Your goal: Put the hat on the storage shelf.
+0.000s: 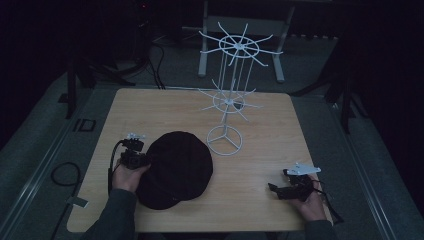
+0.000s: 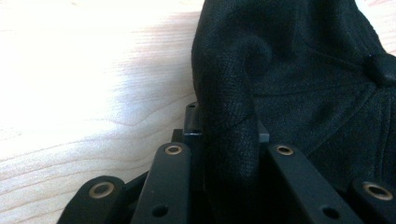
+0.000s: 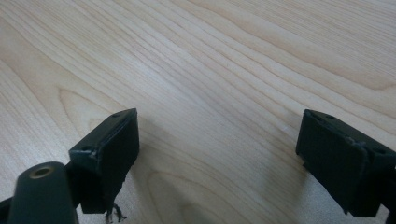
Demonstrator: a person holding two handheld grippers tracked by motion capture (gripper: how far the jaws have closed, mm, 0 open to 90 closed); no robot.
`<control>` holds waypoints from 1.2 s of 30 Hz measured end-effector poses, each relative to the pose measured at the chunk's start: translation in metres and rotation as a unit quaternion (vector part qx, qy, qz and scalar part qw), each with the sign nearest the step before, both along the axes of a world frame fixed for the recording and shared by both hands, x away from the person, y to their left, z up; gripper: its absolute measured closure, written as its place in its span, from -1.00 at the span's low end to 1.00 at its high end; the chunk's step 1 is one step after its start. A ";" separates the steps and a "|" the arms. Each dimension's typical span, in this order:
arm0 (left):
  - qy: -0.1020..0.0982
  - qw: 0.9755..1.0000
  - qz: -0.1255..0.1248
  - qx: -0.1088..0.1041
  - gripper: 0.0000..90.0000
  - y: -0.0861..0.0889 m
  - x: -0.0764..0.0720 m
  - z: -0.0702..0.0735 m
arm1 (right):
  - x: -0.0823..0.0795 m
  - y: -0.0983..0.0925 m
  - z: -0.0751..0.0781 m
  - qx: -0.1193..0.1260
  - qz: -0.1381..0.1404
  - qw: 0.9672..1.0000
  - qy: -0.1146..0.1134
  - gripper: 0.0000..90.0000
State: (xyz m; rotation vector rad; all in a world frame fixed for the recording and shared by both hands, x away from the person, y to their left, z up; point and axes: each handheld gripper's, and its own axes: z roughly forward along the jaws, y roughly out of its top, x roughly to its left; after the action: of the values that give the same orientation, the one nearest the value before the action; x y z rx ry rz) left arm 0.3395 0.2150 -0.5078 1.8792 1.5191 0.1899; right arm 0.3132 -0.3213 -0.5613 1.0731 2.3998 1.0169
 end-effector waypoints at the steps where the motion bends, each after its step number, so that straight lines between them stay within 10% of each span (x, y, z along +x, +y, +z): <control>1: 0.000 1.000 0.000 -0.006 0.75 0.002 0.000 0.001 | 0.000 0.000 0.000 0.000 0.000 1.000 0.000 -0.71; 36: -0.069 0.993 -0.005 -0.092 0.75 0.036 -0.010 0.039 | 0.000 0.000 0.000 0.000 0.000 1.000 0.000 -0.71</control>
State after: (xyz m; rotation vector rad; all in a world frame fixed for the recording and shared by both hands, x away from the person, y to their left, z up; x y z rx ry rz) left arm 0.3293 0.2508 -0.4683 1.6928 1.3851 0.1665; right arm 0.3132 -0.3214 -0.5613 1.0721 2.4003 1.0171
